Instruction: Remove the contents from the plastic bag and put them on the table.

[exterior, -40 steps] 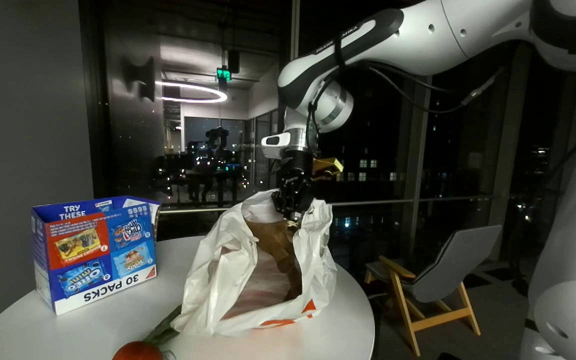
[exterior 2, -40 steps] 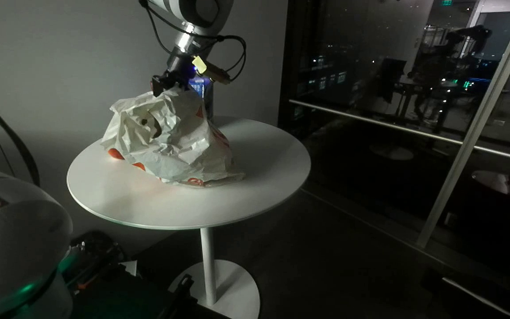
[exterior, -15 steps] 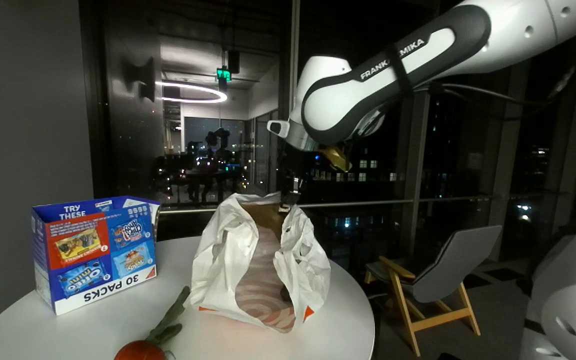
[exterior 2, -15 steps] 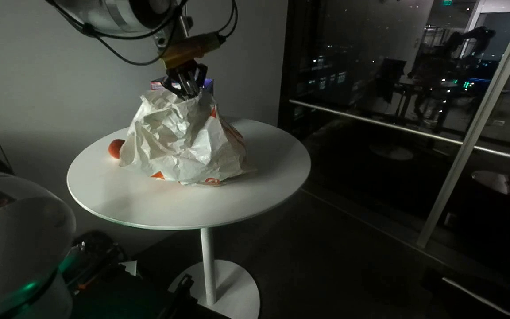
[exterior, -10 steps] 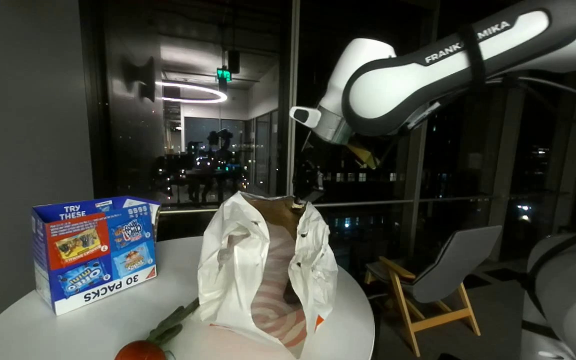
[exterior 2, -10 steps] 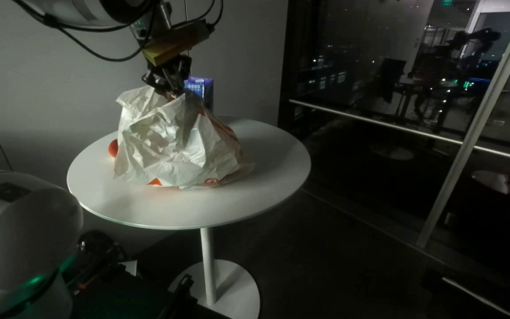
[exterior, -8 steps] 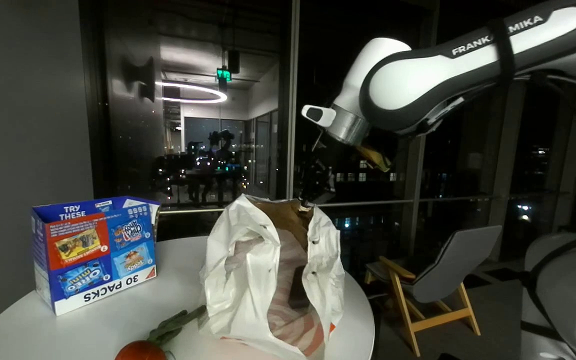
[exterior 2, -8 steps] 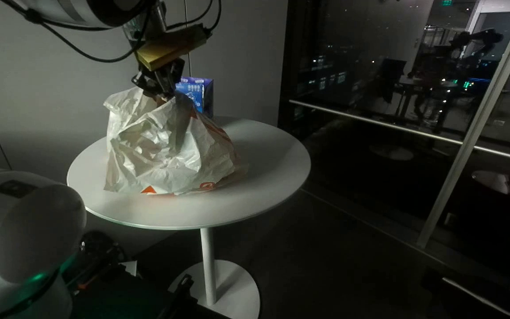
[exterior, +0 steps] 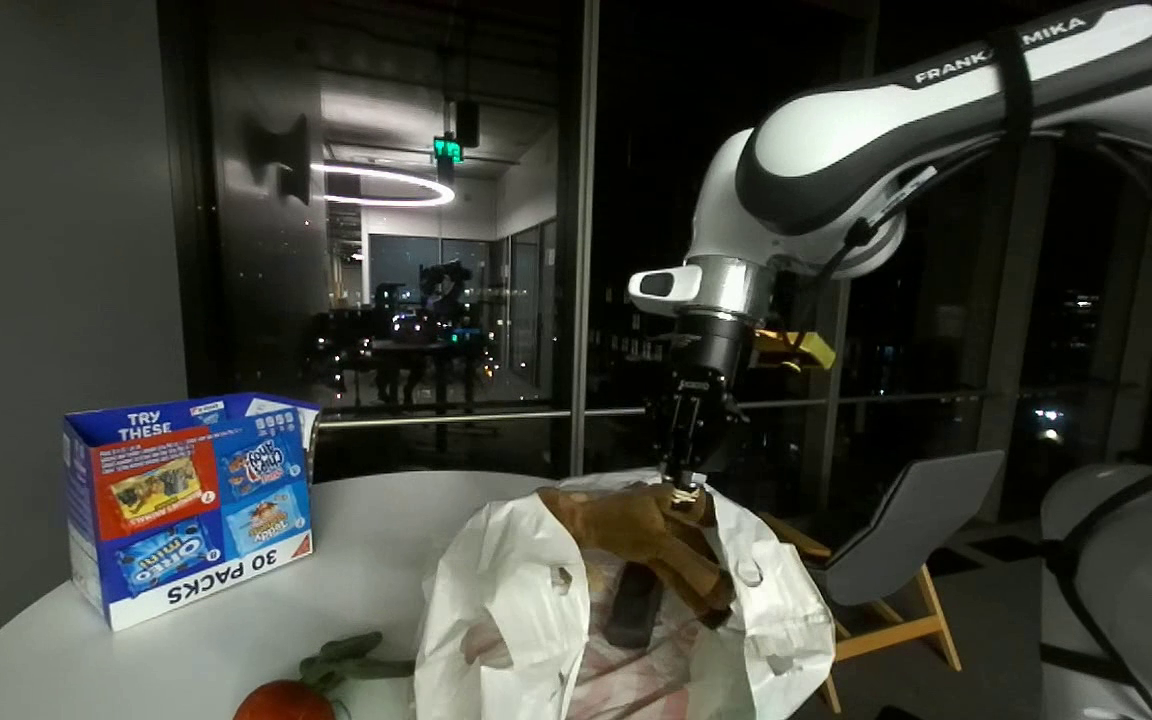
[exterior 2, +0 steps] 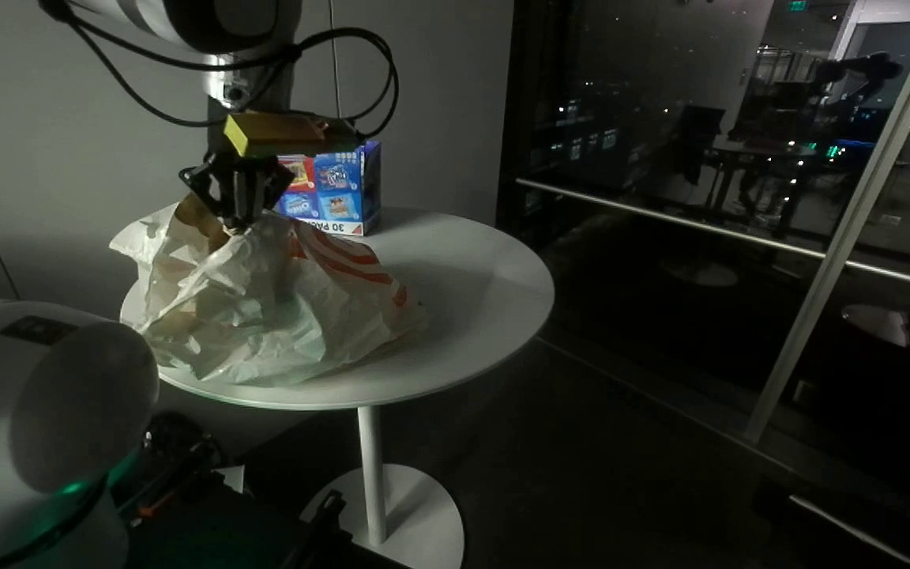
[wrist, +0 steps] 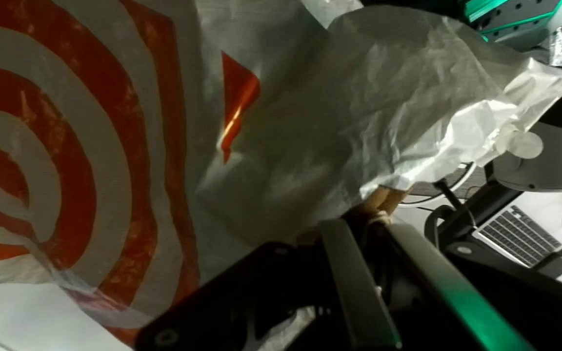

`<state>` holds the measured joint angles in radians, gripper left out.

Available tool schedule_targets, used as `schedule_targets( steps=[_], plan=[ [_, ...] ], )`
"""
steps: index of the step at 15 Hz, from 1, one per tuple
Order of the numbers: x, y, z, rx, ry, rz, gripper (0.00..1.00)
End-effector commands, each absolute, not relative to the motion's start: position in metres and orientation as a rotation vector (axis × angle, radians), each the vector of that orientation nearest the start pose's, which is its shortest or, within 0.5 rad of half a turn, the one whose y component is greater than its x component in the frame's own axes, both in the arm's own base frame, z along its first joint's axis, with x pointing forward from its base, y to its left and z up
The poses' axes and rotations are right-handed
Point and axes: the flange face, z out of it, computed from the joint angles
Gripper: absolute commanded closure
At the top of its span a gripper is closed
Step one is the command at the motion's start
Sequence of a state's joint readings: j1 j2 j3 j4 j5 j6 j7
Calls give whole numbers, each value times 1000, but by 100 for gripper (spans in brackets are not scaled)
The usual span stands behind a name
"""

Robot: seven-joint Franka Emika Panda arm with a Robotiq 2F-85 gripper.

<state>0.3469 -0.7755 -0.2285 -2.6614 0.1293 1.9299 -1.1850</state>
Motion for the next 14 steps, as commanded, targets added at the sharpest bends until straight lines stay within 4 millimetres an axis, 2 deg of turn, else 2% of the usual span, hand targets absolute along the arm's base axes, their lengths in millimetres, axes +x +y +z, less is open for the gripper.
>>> schedule_targets(
  steps=[1,5,8,11,14],
  plan=[
    [371,52,462,-2171,-1767,-23,96],
    [414,63,447,-2009,-1814,176,96],
    [426,71,457,-1818,-1867,295,96],
    [416,77,493,-1809,-1941,395,96],
    [399,84,536,-1862,-2017,386,96]
  ],
)
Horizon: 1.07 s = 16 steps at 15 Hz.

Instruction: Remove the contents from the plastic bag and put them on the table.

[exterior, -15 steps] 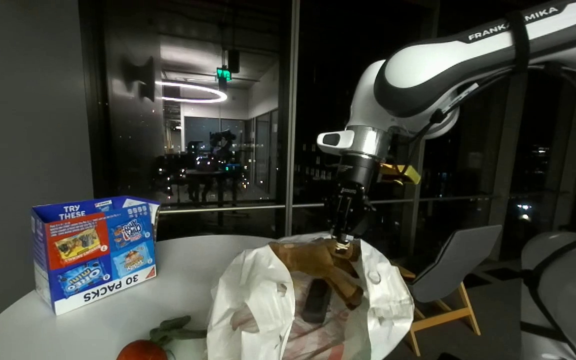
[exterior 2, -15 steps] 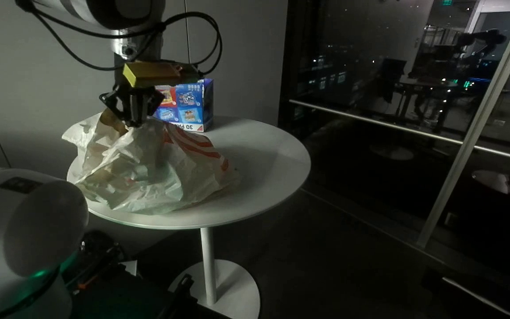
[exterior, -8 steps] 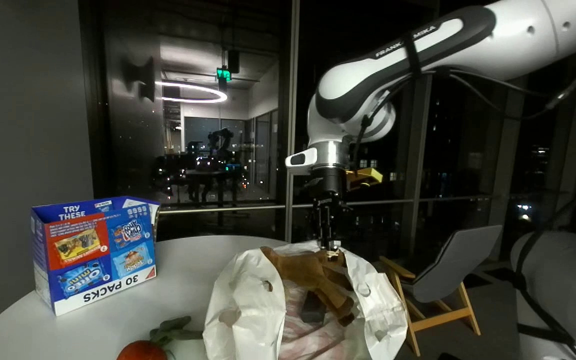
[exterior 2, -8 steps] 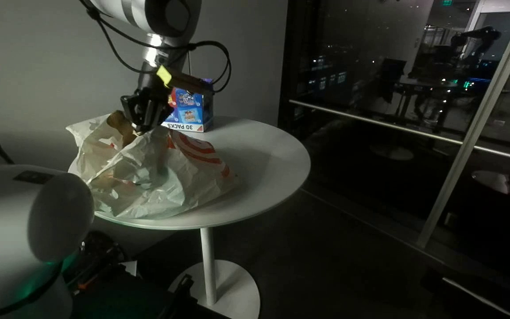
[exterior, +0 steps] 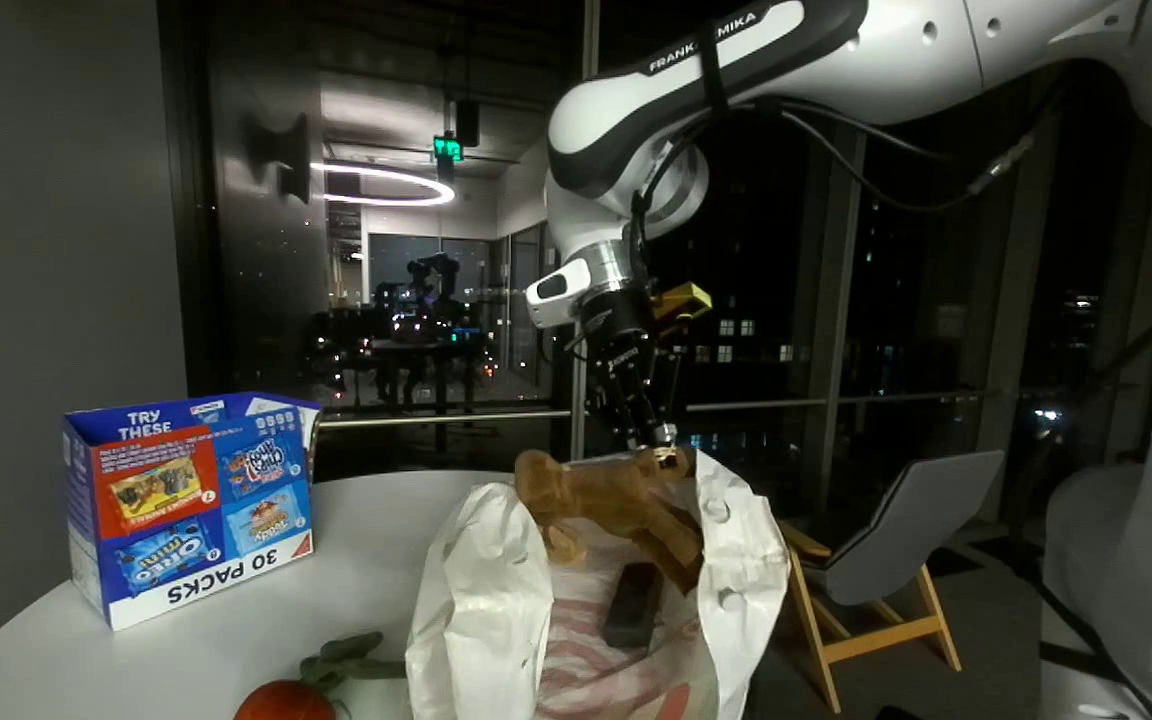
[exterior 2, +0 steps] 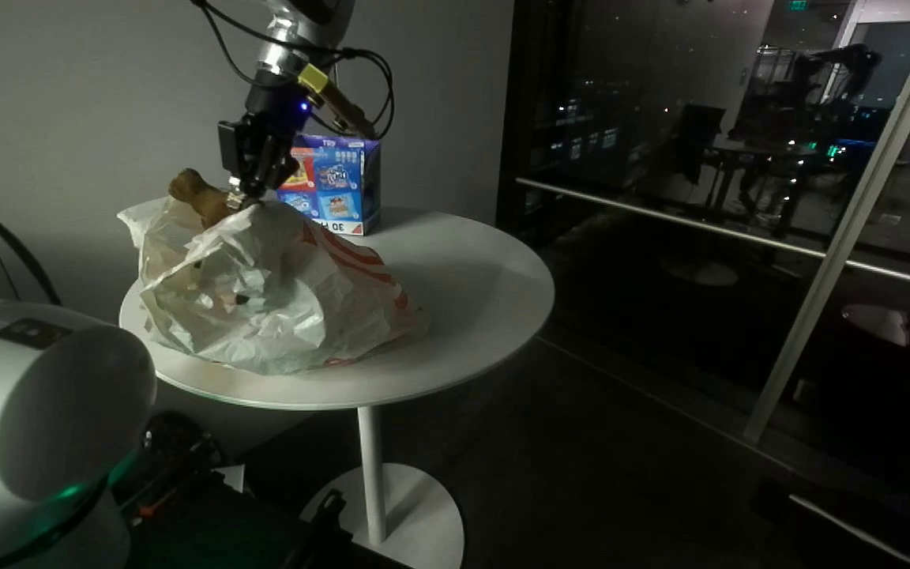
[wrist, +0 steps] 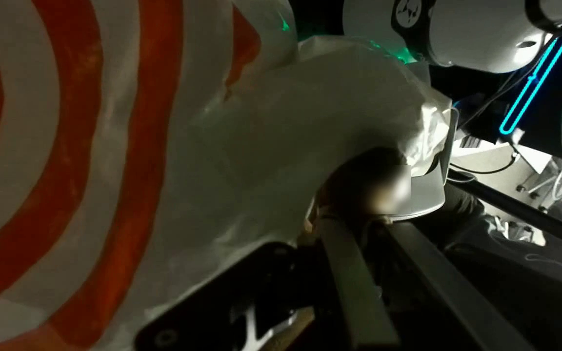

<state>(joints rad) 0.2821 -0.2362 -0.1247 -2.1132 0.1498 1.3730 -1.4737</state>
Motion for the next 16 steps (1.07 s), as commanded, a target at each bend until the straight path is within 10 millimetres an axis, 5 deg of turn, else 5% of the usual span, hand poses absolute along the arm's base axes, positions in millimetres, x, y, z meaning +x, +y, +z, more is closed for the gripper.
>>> schedule_targets(
  steps=[1,4,8,12,16],
  plan=[
    [393,86,550,2345,2541,-448,96],
    [380,89,579,2316,2473,-200,95],
    [403,98,580,2324,2292,62,96],
    [424,150,564,2224,2123,282,96],
    [419,194,580,2169,1971,513,96]
  ],
)
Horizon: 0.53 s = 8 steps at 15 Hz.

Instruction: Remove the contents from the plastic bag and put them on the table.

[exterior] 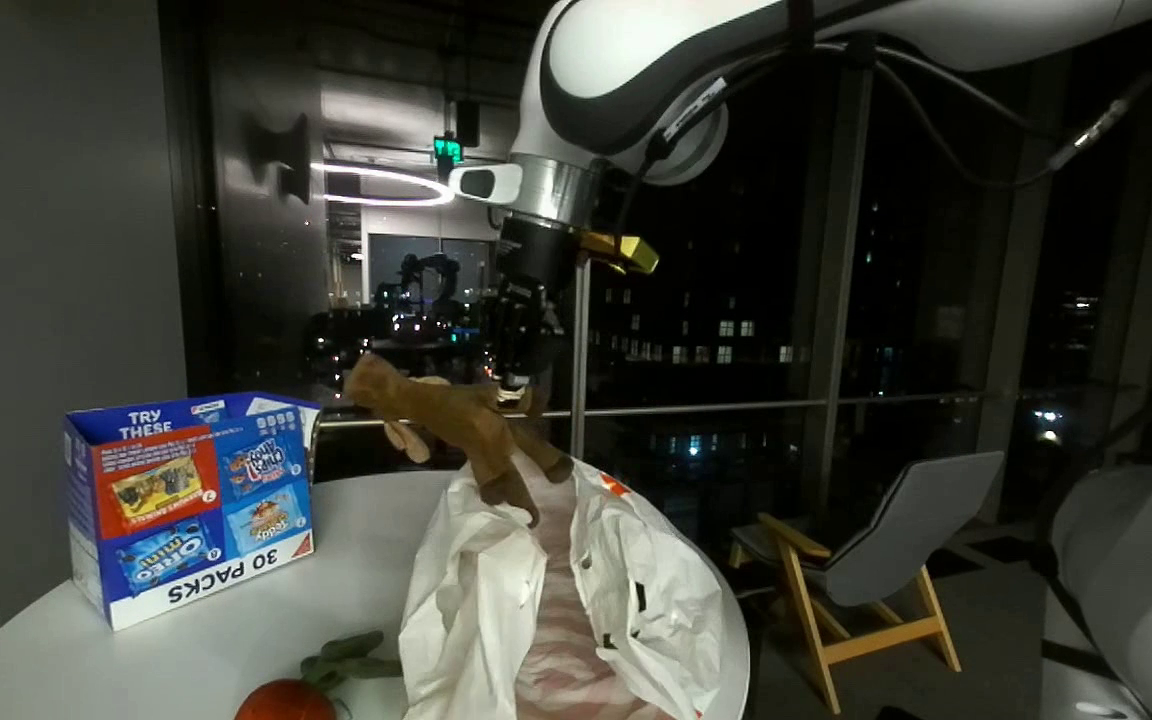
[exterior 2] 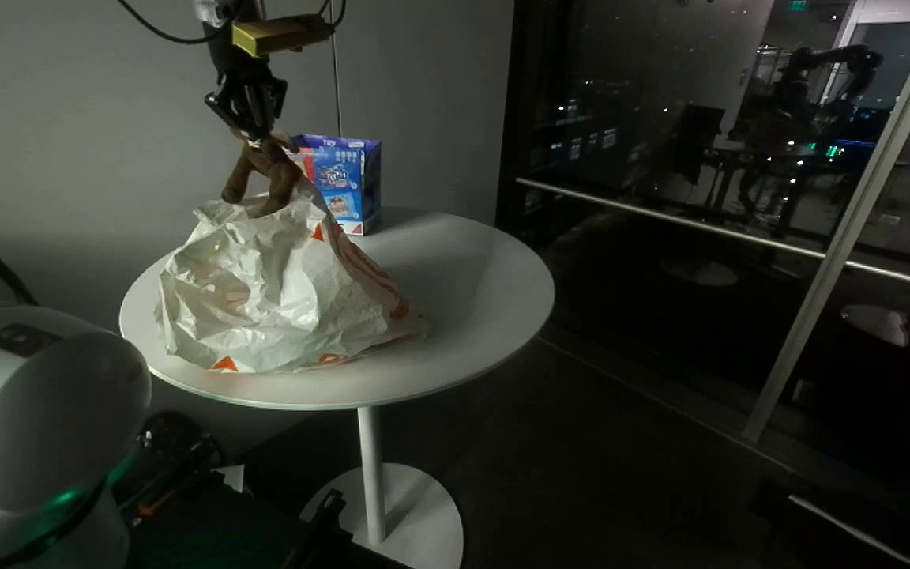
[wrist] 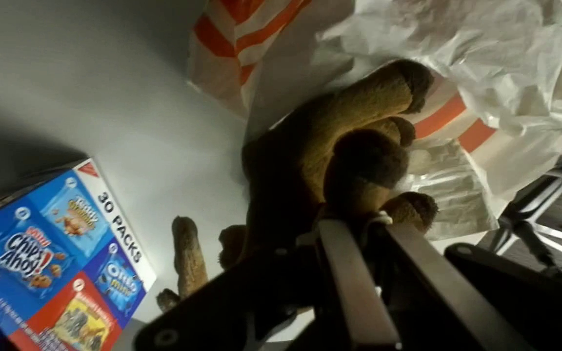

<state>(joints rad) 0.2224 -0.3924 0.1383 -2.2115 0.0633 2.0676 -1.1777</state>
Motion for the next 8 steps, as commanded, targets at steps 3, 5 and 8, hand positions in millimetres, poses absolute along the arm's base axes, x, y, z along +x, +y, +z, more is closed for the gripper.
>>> schedule_targets(
  steps=[3,5,8],
  plan=[
    [417,222,589,-2443,-2195,-799,96],
    [427,246,585,-2455,-2241,-939,96],
    [453,282,556,-2489,-2346,-1075,96]
  ],
)
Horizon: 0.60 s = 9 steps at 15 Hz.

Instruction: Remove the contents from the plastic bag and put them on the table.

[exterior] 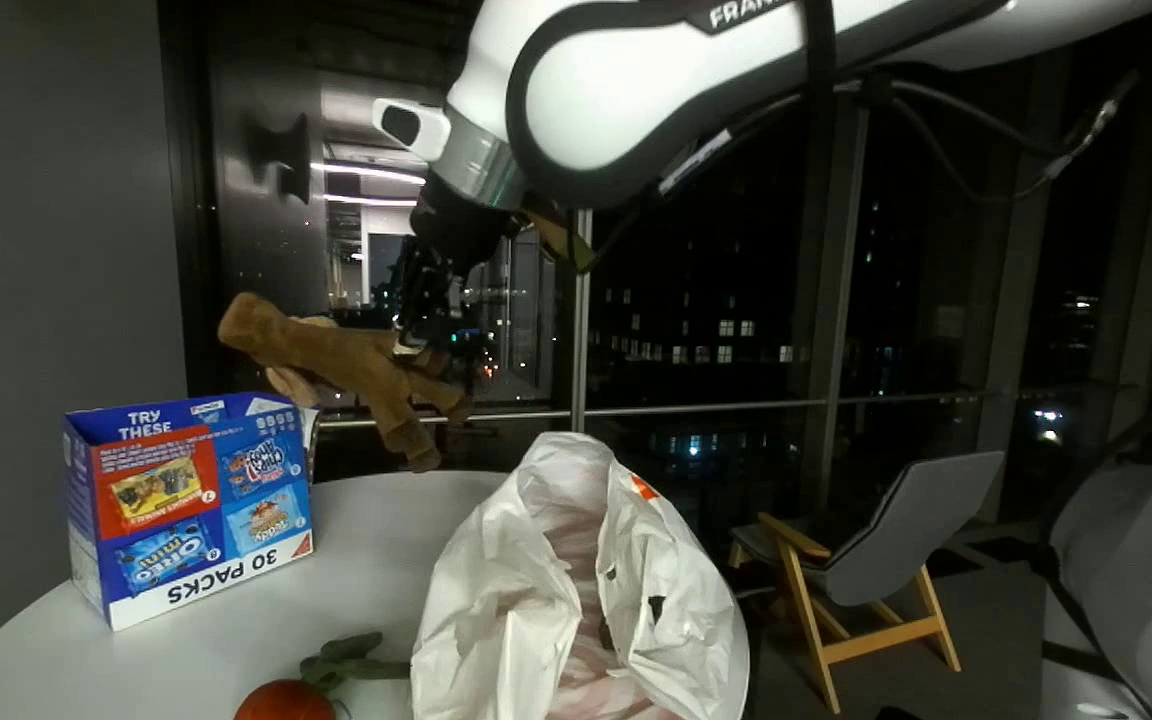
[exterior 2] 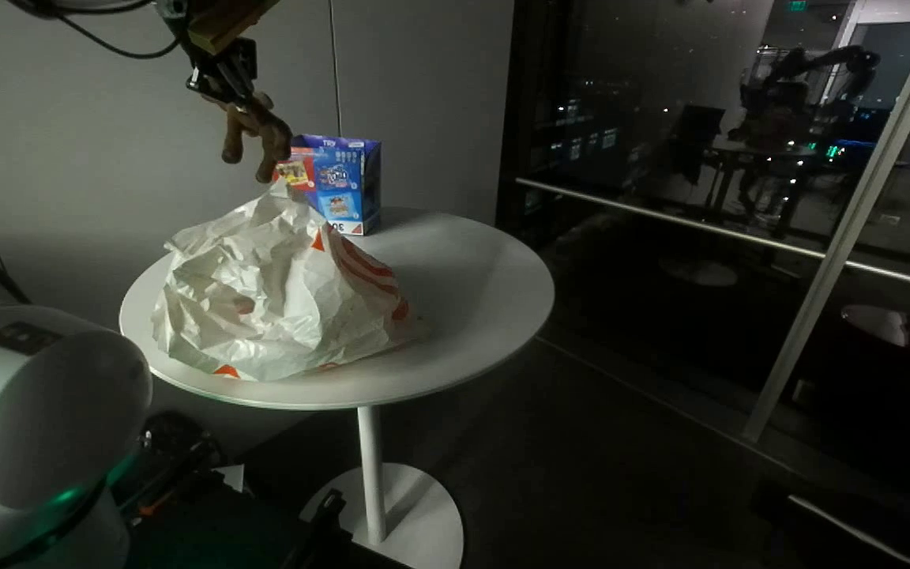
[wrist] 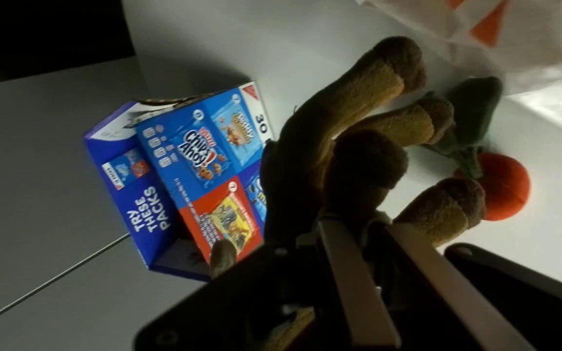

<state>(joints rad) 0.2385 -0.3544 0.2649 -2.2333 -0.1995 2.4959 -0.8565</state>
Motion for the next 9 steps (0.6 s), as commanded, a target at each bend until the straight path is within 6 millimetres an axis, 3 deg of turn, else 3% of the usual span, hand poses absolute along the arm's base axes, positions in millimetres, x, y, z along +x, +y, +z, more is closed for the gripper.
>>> schedule_targets(
  steps=[1,6,7,8,9],
  plan=[
    [462,291,544,-2509,-2384,-1059,96],
    [497,331,465,-2542,-2581,-740,96],
    [503,336,454,-2514,-2602,-676,73],
    [509,341,446,-2488,-2598,-623,59],
    [516,344,440,-2483,-2592,-594,53]
  ],
)
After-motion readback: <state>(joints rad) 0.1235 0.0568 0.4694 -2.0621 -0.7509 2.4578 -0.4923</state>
